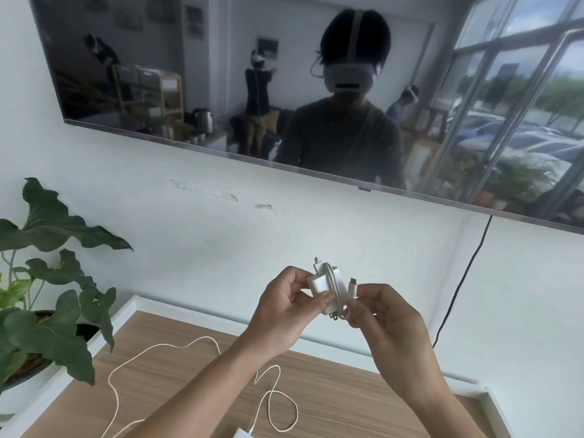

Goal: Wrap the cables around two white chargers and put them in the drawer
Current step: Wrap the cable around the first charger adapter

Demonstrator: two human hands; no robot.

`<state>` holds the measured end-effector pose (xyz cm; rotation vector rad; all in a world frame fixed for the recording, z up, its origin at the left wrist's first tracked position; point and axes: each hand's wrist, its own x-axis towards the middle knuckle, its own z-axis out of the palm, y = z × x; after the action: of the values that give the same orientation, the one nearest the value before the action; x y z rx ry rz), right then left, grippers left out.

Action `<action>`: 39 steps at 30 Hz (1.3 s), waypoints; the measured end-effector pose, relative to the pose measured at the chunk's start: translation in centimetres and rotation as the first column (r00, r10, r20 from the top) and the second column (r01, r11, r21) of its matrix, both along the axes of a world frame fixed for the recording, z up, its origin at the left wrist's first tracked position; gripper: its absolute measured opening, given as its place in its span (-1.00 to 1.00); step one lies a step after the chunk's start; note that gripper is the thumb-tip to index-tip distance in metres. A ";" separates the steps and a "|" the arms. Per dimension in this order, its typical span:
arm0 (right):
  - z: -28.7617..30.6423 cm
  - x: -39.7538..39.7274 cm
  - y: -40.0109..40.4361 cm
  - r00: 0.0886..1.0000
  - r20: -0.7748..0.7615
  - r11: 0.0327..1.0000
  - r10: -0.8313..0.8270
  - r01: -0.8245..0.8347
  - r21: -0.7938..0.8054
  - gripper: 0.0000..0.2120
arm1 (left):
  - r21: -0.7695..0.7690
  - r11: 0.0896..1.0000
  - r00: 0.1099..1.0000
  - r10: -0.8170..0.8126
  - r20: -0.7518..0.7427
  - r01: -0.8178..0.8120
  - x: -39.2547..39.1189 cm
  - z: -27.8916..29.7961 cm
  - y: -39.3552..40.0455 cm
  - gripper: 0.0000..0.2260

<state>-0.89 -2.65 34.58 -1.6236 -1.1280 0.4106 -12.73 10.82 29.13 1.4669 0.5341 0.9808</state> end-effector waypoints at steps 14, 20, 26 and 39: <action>1.7 -0.1 0.4 1.000 -0.028 0.999 0.009 -0.008 0.041 -0.88 | 0.081 0.997 0.996 -0.026 0.091 0.019 0.2 1.1 0.0 -0.77; 1.8 0.0 0.8 0.994 -0.109 0.996 0.008 0.002 0.094 -0.93 | 0.052 0.999 0.990 -0.022 0.141 0.014 0.1 1.4 -0.3 -0.77; 1.1 -0.1 0.9 0.997 -0.025 0.995 -0.074 0.075 0.062 -0.92 | 0.026 1.000 0.990 -0.009 0.138 0.006 0.0 1.5 -0.3 -0.75; -0.2 -0.3 1.0 0.985 0.173 0.994 -0.024 0.005 0.108 -0.72 | -0.059 0.997 0.997 -0.035 0.070 0.039 -0.8 0.9 -0.1 -0.72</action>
<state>-1.23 -1.66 34.34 -1.5955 -1.2461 0.1974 -13.50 10.73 30.01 1.3799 0.4807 0.9745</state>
